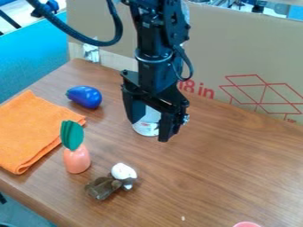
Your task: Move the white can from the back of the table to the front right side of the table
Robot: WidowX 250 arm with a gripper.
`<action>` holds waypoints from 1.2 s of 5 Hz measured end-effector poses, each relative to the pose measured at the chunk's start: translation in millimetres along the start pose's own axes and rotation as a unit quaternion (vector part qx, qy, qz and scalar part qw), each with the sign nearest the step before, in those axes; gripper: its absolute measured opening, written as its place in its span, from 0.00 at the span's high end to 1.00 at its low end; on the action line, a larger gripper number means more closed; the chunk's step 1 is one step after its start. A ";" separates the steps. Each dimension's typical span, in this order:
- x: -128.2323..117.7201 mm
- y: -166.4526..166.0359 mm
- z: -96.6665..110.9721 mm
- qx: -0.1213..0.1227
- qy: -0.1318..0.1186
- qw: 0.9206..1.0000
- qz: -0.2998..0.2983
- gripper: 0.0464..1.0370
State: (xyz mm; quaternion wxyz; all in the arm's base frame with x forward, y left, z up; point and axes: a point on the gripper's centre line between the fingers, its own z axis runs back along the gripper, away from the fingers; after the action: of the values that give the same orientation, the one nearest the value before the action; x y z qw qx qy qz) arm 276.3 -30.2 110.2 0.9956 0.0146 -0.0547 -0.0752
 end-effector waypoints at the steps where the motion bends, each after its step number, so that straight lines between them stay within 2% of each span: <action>1: -2.2 0.1 -7.2 0.000 0.013 1.000 -0.002 0.03; 2: 6.0 13.9 -9.7 -0.010 0.003 1.000 -0.004 0.03; 4: 24.1 56.2 -10.9 -0.019 0.000 0.999 0.051 0.03; 6: 52.9 82.1 -31.4 0.001 0.006 0.996 0.085 0.03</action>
State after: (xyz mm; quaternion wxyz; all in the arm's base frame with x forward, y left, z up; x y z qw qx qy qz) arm 343.9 43.6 87.7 0.9987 0.0110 -0.0497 0.0095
